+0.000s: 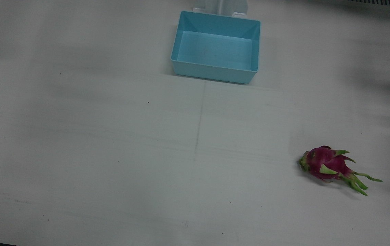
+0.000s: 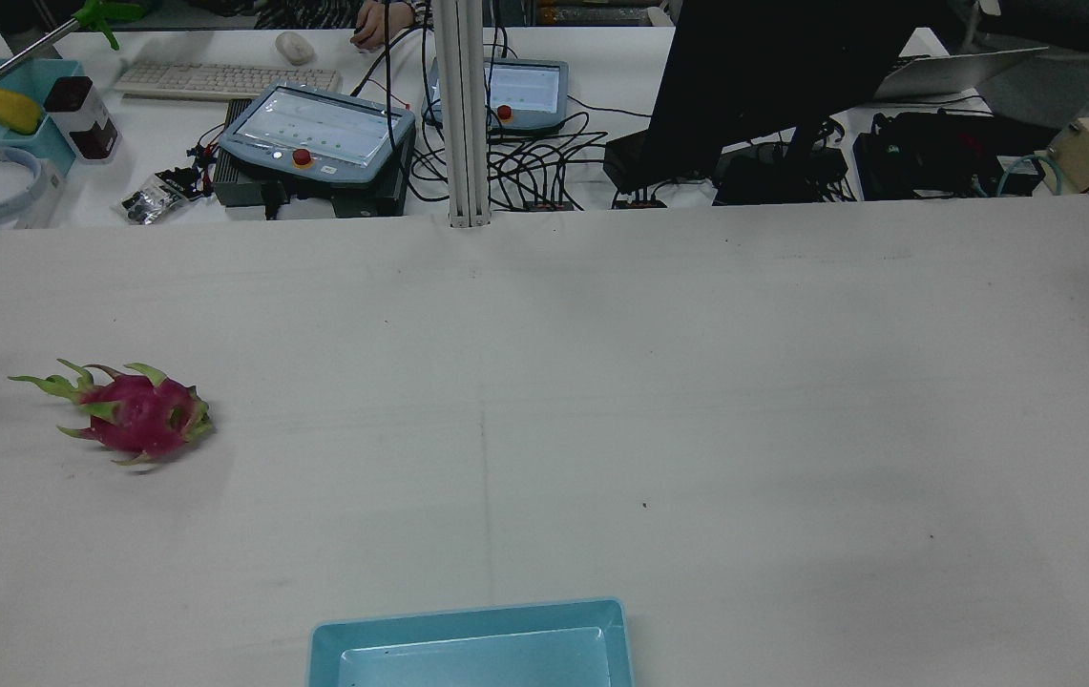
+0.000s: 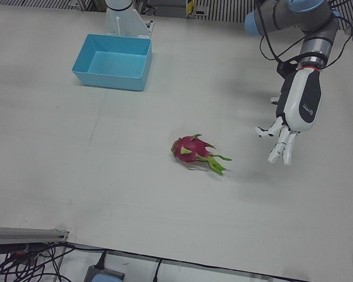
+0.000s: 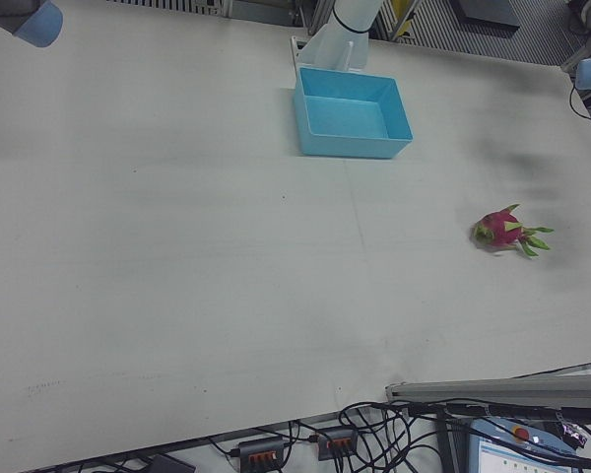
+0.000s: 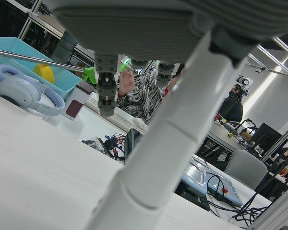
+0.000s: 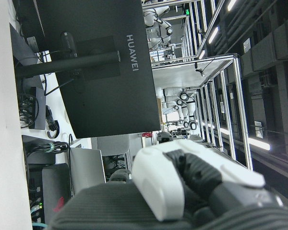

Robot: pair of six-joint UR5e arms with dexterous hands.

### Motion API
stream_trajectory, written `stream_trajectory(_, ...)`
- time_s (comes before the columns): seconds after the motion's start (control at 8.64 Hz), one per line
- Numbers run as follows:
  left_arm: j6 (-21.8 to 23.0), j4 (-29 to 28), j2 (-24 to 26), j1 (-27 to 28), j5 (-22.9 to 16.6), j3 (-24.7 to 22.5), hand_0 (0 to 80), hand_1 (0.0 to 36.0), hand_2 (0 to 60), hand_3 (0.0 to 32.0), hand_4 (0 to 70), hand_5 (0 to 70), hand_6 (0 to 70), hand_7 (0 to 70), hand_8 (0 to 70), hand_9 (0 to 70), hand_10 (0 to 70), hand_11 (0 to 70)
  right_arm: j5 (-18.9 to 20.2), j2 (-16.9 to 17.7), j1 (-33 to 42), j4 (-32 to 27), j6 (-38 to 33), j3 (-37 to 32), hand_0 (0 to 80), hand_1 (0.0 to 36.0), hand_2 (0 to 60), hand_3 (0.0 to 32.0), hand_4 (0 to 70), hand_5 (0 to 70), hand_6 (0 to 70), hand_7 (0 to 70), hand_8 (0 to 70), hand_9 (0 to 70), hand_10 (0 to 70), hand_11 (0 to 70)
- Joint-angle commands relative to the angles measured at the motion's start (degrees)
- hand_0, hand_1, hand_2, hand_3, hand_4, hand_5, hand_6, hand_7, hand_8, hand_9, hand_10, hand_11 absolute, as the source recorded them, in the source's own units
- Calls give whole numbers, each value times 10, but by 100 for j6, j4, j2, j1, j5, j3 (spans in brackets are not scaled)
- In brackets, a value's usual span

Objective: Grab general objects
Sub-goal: 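Move the left hand toward the pink dragon fruit on the table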

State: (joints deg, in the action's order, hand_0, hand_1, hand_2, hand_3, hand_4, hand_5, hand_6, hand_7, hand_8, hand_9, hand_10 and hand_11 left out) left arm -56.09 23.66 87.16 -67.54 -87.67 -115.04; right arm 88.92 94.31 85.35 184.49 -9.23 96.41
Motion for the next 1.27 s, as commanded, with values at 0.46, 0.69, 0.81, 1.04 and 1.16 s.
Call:
stream_trajectory(0.46, -1264, 2518, 1452, 2451, 1950, 34, 800, 342, 0, 320, 0, 404, 0, 59, 74, 0, 0, 0, -7, 0, 8, 8, 0, 0, 0, 0, 0, 0, 0, 0, 0, 0, 0, 0, 0, 0)
stream_trajectory(0.69, -1168, 4121, 2406, 3821, 3538, 200, 800, 325, 0, 320, 0, 399, 0, 33, 58, 0, 0, 0, 2, 0, -1, 0, 0, 0, 0, 0, 0, 0, 0, 0, 0, 0, 0, 0, 0, 0)
stream_trajectory(0.81, -1158, 4617, 2890, 4062, 3833, 436, 800, 327, 0, 320, 0, 363, 0, 33, 55, 0, 0, 0, 2, 0, 8, 8, 0, 0, 0, 0, 0, 0, 0, 0, 0, 0, 0, 0, 0, 0)
stream_trajectory(1.04, -765, 5033, 3088, 4048, 3845, 596, 800, 335, 0, 320, 0, 373, 0, 28, 56, 0, 0, 0, -7, 0, 8, 0, 0, 0, 0, 0, 0, 0, 0, 0, 0, 0, 0, 0, 0, 0)
stream_trajectory(1.16, -650, 5174, 3106, 4030, 3845, 657, 800, 328, 4, 320, 0, 378, 0, 15, 58, 0, 0, 0, 2, 0, -1, 0, 0, 0, 0, 0, 0, 0, 0, 0, 0, 0, 0, 0, 0, 0)
